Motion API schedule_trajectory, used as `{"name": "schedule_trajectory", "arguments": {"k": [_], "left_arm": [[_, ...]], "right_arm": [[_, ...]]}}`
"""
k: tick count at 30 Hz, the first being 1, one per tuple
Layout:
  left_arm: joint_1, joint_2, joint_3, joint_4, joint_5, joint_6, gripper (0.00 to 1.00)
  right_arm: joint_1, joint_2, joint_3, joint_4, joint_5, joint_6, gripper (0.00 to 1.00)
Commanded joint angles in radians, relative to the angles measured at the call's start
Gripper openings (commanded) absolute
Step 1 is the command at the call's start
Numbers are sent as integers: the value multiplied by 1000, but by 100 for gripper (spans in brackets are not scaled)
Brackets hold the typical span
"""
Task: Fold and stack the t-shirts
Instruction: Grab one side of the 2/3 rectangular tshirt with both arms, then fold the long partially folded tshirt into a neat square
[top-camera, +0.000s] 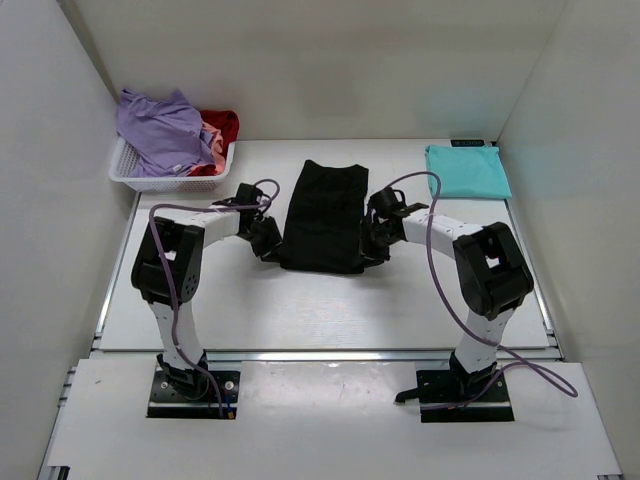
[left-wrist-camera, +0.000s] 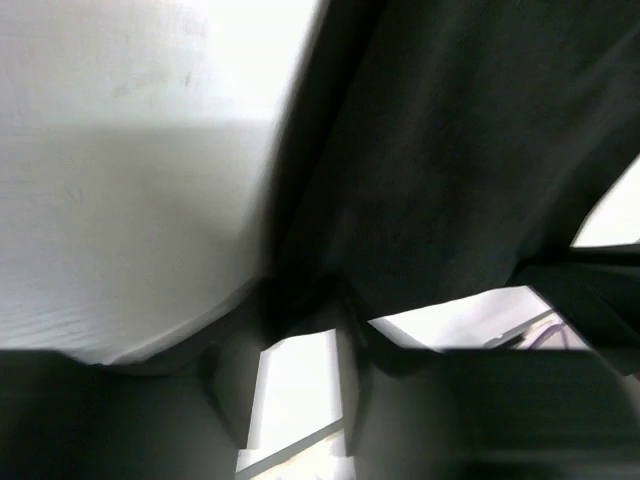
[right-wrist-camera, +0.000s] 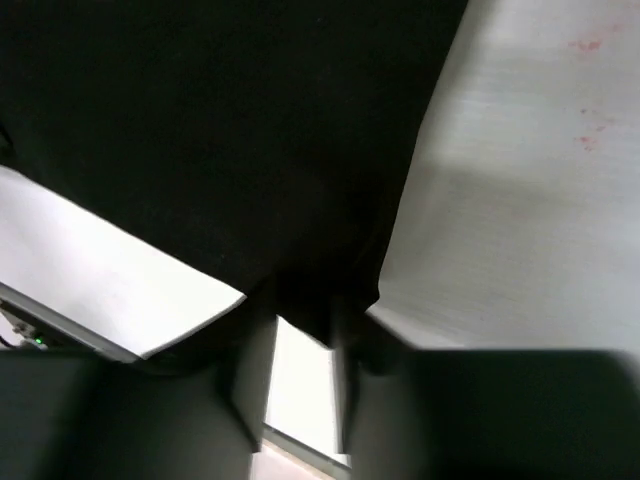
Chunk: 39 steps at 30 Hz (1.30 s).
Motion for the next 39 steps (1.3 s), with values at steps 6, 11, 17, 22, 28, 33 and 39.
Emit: {"name": "schedule_trajectory", "arguments": {"k": [6, 11, 17, 22, 28, 33, 39], "left_arm": [[-26, -140, -171, 35, -41, 28, 0], [-72, -377, -360, -92, 2, 58, 0], [-201, -656, -546, -225, 70, -18, 0], [-177, -855, -541, -310, 119, -96, 0], [-117, -814, -408, -285, 176, -149, 2], [-59, -651, -253, -215, 196, -138, 4], [23, -389, -19, -145, 214, -138, 6]], "right_arm": [[13, -66, -136, 45, -15, 4, 0], [58, -268, -294, -36, -95, -16, 0], [128, -543, -472, -181, -233, -13, 0], [145, -723, -511, -271, -310, 28, 0], [64, -685, -319, -392, -350, -50, 0], [-71, -532, -166, -417, -377, -145, 0], [-162, -286, 55, -423, -365, -208, 0]]}}
